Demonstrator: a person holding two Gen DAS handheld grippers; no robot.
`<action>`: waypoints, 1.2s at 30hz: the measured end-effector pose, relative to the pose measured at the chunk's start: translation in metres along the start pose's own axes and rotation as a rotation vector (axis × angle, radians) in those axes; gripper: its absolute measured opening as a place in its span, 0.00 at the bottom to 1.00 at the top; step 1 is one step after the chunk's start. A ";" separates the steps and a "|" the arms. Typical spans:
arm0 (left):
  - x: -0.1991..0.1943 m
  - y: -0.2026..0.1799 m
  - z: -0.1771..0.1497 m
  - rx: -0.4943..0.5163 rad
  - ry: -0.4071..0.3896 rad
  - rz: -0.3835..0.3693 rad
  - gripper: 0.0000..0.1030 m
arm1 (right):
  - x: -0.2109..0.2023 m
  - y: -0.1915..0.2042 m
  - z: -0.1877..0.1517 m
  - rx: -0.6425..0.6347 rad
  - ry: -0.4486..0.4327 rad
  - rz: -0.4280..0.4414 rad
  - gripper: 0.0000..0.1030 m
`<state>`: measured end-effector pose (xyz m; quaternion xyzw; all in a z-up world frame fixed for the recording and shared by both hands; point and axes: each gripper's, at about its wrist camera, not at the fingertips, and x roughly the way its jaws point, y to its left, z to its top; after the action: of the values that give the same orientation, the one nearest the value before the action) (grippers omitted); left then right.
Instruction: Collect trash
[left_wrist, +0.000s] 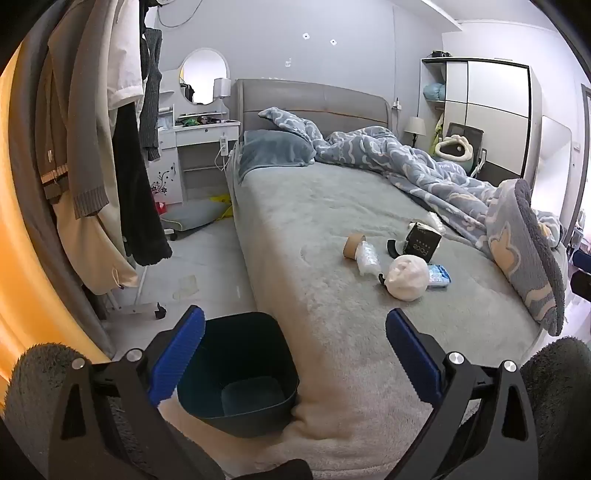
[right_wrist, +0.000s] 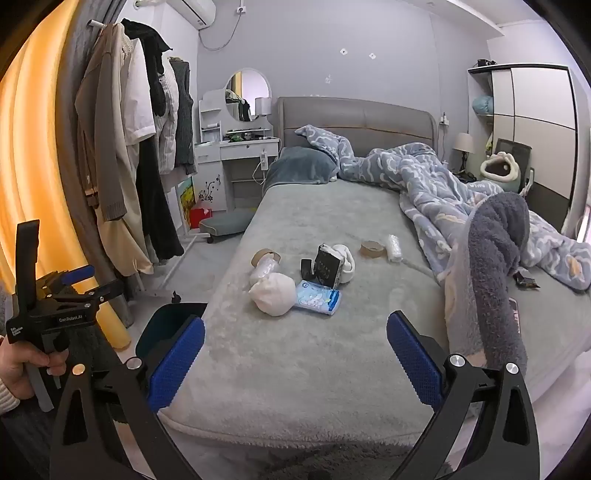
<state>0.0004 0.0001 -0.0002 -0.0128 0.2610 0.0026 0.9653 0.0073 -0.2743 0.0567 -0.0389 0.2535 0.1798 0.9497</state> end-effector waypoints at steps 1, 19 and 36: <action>0.000 0.000 0.000 -0.003 0.001 -0.002 0.97 | -0.001 -0.001 0.000 -0.002 0.001 -0.001 0.97; 0.001 0.001 0.000 -0.004 0.000 -0.002 0.97 | 0.002 0.003 0.002 -0.015 0.028 -0.007 0.97; 0.001 0.001 -0.001 -0.006 0.001 -0.004 0.97 | 0.006 0.001 0.000 -0.012 0.033 -0.007 0.97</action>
<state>0.0011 0.0013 -0.0018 -0.0162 0.2616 0.0012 0.9650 0.0120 -0.2714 0.0535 -0.0484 0.2677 0.1771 0.9459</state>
